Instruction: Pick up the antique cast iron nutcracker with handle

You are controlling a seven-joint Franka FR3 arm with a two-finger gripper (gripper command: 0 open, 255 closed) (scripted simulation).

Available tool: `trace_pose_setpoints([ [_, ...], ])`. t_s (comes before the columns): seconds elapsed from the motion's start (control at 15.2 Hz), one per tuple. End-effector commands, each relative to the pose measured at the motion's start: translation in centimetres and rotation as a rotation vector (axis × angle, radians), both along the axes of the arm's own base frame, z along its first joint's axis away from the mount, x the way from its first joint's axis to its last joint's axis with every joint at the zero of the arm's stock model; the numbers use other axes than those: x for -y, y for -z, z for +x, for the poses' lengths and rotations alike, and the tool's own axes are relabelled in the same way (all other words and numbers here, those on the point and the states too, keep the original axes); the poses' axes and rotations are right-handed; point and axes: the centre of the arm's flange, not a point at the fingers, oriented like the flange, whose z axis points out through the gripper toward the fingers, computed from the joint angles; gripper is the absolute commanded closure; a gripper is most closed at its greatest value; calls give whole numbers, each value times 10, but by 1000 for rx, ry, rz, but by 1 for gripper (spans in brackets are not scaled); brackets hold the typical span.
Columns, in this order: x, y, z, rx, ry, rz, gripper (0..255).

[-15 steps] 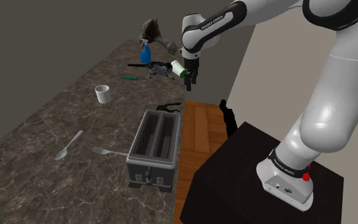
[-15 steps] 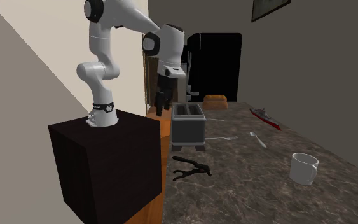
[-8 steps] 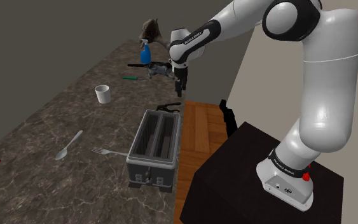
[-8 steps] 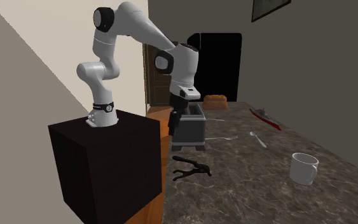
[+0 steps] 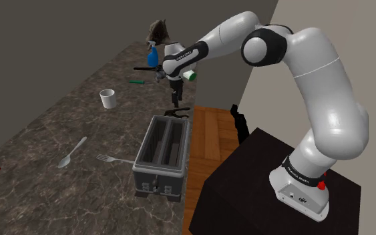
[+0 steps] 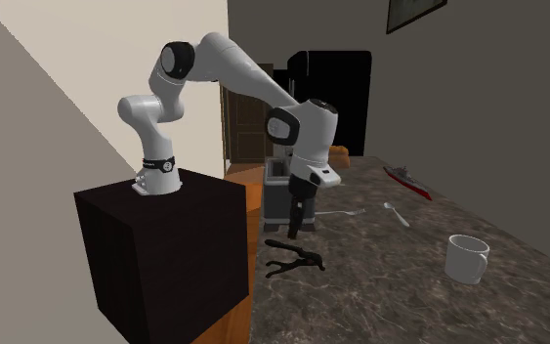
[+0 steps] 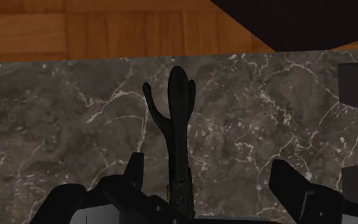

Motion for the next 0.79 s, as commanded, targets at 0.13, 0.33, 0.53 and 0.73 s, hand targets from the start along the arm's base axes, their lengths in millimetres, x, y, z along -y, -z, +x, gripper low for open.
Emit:
trace_pose_setpoints([
  [0.13, -8, 38, 28, -10, -39, 8, 0],
  [0.33, -8, 54, 28, -10, -39, 8, 0],
  [0.53, -8, 70, 27, -10, -39, 8, 0],
  [0.73, -8, 78, 28, -10, -39, 8, 0],
])
